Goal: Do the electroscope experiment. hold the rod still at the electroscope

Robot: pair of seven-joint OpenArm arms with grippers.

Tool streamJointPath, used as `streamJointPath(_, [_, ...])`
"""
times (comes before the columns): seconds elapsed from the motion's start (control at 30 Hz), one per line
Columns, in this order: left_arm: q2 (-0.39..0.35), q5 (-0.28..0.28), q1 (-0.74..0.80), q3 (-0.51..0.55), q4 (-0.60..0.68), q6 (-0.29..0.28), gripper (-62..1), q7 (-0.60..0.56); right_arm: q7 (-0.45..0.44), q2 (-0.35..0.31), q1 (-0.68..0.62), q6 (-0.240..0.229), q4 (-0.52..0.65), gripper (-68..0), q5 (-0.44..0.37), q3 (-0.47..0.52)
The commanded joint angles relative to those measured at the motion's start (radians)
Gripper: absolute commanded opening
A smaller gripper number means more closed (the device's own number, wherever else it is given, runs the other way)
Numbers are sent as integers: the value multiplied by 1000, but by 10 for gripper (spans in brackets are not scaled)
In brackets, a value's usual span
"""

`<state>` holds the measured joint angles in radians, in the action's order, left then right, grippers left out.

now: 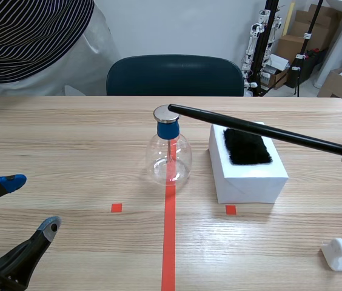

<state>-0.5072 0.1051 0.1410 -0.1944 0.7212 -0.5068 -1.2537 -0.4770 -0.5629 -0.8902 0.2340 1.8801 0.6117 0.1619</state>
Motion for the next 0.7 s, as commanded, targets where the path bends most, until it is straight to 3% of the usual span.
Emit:
streamJointPath(0.0, [-11, -8, 0, 4, 5, -1, 14, -14, -7, -13, 9, 11, 7, -676, -18, 6])
streamJointPath(0.67, [-11, -8, 0, 4, 5, -1, 14, -14, -15, -13, 9, 12, 7, -676, -18, 6])
